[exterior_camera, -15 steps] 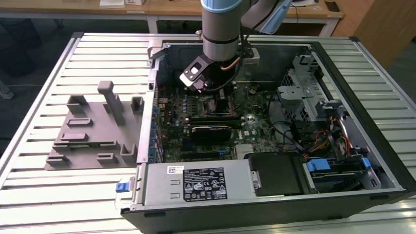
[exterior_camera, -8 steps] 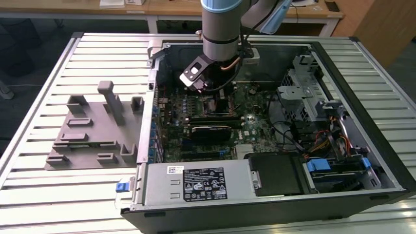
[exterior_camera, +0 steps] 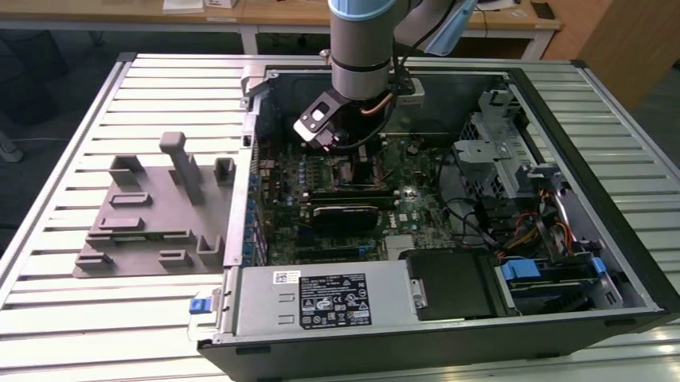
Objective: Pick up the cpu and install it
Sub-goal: 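Place the cpu into insertion slot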
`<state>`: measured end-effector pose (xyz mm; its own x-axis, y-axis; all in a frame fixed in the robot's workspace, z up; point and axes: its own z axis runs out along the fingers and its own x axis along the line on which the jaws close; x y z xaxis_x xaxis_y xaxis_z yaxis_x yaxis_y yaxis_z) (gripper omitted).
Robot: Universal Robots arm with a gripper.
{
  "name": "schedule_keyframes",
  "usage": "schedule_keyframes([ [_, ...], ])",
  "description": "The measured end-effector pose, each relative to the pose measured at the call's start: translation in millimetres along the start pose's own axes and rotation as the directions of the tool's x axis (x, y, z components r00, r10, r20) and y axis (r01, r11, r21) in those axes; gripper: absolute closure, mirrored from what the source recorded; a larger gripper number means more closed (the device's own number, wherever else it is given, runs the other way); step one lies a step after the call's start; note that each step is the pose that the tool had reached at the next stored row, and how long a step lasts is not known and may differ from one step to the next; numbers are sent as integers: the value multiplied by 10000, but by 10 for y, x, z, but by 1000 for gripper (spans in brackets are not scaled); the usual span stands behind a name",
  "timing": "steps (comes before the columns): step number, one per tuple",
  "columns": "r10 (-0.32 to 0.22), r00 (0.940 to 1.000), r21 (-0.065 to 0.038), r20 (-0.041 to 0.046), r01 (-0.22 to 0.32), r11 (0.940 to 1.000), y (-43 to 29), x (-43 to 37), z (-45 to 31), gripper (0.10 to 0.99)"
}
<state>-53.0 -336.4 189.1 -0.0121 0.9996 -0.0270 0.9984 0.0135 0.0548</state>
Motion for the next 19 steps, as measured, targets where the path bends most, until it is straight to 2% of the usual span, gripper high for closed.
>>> schedule_keyframes([
  [19,0,10000,-1,-1,0,10000,0,0,0,541],
])
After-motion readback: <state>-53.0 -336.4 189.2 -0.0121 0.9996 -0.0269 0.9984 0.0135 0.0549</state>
